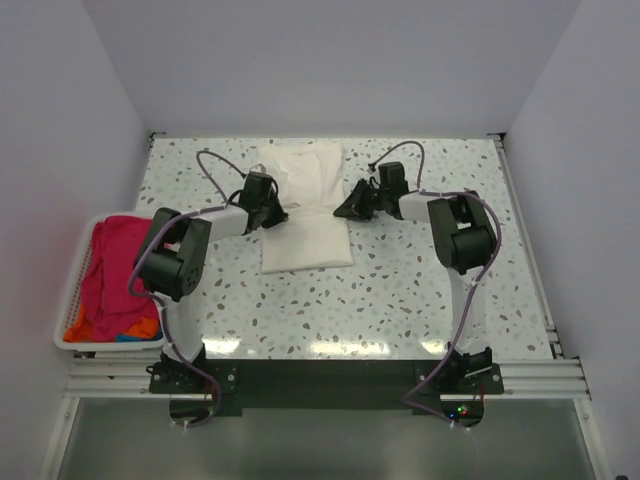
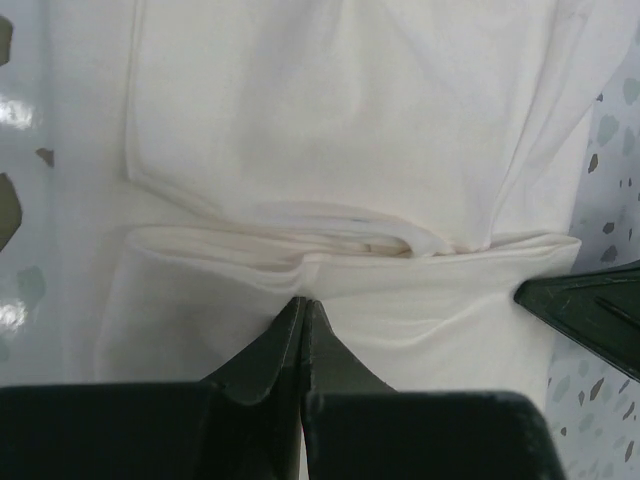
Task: Fold and stack the t-shirts
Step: Fold the tshirt
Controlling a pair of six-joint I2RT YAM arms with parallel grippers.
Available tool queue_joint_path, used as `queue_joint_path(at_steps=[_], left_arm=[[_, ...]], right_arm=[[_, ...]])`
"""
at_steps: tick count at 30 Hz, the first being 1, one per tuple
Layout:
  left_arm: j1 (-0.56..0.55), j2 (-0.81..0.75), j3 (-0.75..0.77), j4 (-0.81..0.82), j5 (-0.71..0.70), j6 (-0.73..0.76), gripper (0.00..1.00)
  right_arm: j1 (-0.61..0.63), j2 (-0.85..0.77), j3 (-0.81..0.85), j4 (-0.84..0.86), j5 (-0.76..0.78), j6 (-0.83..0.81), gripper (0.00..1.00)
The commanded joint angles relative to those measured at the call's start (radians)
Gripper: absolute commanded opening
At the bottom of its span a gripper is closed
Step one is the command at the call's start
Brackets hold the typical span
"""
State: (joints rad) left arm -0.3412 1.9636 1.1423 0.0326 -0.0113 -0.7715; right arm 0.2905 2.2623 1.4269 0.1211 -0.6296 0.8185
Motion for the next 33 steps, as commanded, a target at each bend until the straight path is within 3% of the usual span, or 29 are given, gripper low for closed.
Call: queue_joint_path(at_steps=[1, 9, 18, 21, 22, 23, 24, 28, 33], left_arm=[[0.025, -0.035, -0.099, -0.139, -0.091, 0.005, 0.02], [0.024, -0.173, -0.274, -0.088, -0.082, -0.032, 0.03], [0.025, -0.36, -0.388, -0.083, -0.058, -0.011, 0.19], [0.025, -0.459, -0.386, -0.128, -0.085, -0.006, 0.41], [0.027, -0.513, -0.382, -0.17, -0.114, -0.006, 0.55], [0.027, -0.541, -0.372, -0.198, -0.131, -0.006, 0.59], [0.027, -0.595, -0.369, -0.259, -0.148, -0.009, 0.63], [0.025, -0.737, -0.406, -0.402, -0.228, -0.074, 0.68], [0.018, -0.905, -0.604, -0.474, -0.21, -0.201, 0.68]], right_arm=[[-0.001, -0.065, -0.083, -0.044, 0.096, -0.041, 0.12], [0.001, -0.17, -0.292, -0.031, 0.148, -0.074, 0.1], [-0.001, -0.351, -0.421, -0.118, 0.255, -0.168, 0.1], [-0.001, -0.462, -0.437, -0.198, 0.313, -0.2, 0.26], [-0.001, -0.49, -0.441, -0.215, 0.323, -0.211, 0.33], [0.002, -0.518, -0.448, -0.248, 0.326, -0.219, 0.42], [0.002, -0.576, -0.453, -0.264, 0.326, -0.229, 0.45], [0.062, -0.714, -0.551, -0.319, 0.367, -0.242, 0.52], [0.186, -0.81, -0.683, -0.278, 0.392, -0.165, 0.52]])
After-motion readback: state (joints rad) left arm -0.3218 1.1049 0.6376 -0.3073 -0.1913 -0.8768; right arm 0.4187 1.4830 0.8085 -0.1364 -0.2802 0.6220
